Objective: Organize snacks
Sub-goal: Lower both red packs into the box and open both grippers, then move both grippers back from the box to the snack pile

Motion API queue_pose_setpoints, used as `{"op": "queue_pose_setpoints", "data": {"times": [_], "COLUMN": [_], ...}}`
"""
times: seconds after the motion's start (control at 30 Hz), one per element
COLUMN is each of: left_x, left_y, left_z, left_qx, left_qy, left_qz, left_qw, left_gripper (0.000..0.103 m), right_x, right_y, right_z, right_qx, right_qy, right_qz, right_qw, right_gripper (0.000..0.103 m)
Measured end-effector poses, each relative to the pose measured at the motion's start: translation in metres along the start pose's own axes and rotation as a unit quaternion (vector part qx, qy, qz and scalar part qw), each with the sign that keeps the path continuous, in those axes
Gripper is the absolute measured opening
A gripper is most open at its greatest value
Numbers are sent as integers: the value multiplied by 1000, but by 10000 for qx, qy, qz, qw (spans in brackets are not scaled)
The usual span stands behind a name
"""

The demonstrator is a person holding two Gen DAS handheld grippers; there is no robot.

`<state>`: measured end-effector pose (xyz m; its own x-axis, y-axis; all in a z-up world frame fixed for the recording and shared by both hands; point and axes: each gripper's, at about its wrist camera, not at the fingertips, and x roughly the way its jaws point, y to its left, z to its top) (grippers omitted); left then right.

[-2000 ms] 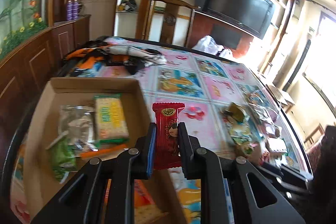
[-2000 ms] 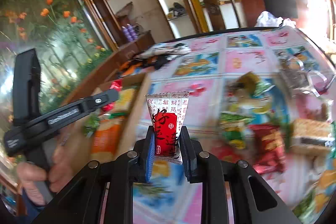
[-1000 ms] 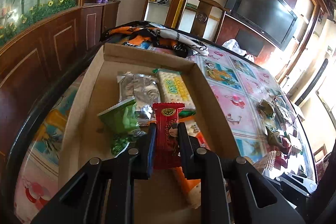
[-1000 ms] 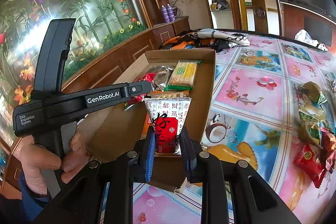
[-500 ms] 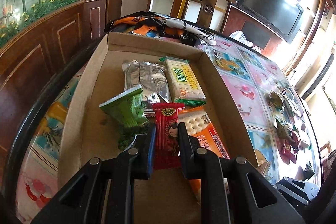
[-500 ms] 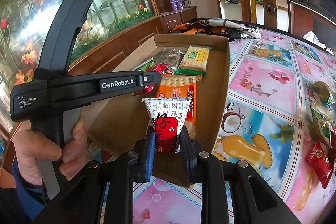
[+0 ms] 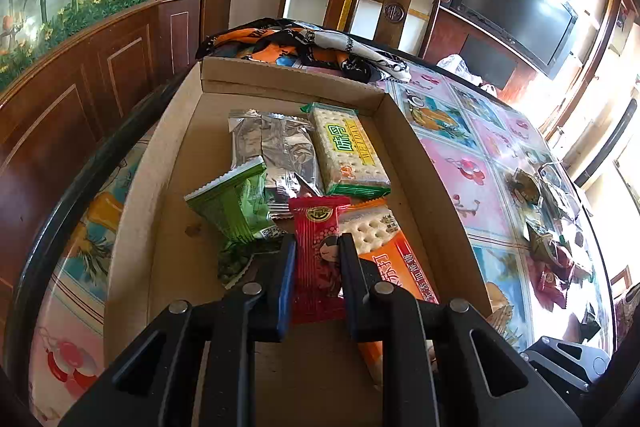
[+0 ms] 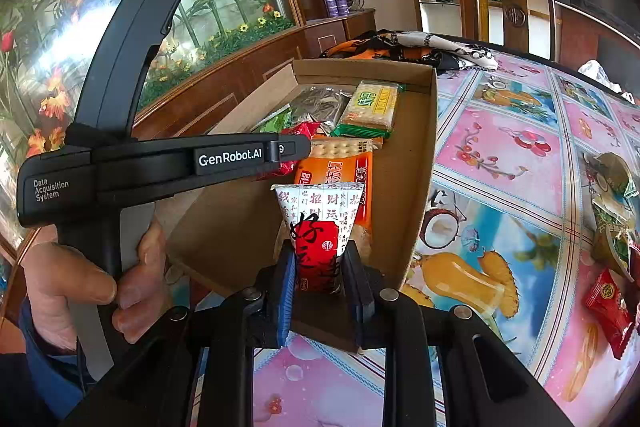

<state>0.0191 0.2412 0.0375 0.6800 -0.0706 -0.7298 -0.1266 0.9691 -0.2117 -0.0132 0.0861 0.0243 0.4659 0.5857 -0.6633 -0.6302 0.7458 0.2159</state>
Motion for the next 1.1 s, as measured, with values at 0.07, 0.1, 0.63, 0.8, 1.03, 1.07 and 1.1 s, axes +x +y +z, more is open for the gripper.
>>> {"op": "queue_pose_setpoints", "data": {"times": [0.07,0.1,0.63,0.8,1.03,1.07,1.1], "left_x": [0,1,-8,-12,-17,-18,-18], "left_y": [0,0,1,-1,-4,-4,-4], "left_z": [0,0,2,3,5,5,4], "left_qx": [-12,-25,-68,-49,-4,-3,3], "left_qy": [-2,1,-201,-286,-432,-440,-451], "left_qz": [-9,-19,-91,-131,-270,-282,-301], "left_qw": [10000,10000,9997,9995,9987,9986,9985], "left_gripper": [19,19,33,38,43,44,44], "right_x": [0,0,-19,-38,-51,-57,-61], "right_y": [0,1,-4,-19,-48,-54,-60], "right_z": [0,0,4,10,16,16,15], "right_qx": [-25,-49,14,272,509,603,682], "right_qy": [6,8,-319,-762,-848,-938,-1007], "right_qz": [-14,-28,20,-221,-806,-819,-797], "right_qw": [10000,10000,9995,9965,9918,9904,9894], "right_gripper": [25,25,41,66,69,69,69]}}
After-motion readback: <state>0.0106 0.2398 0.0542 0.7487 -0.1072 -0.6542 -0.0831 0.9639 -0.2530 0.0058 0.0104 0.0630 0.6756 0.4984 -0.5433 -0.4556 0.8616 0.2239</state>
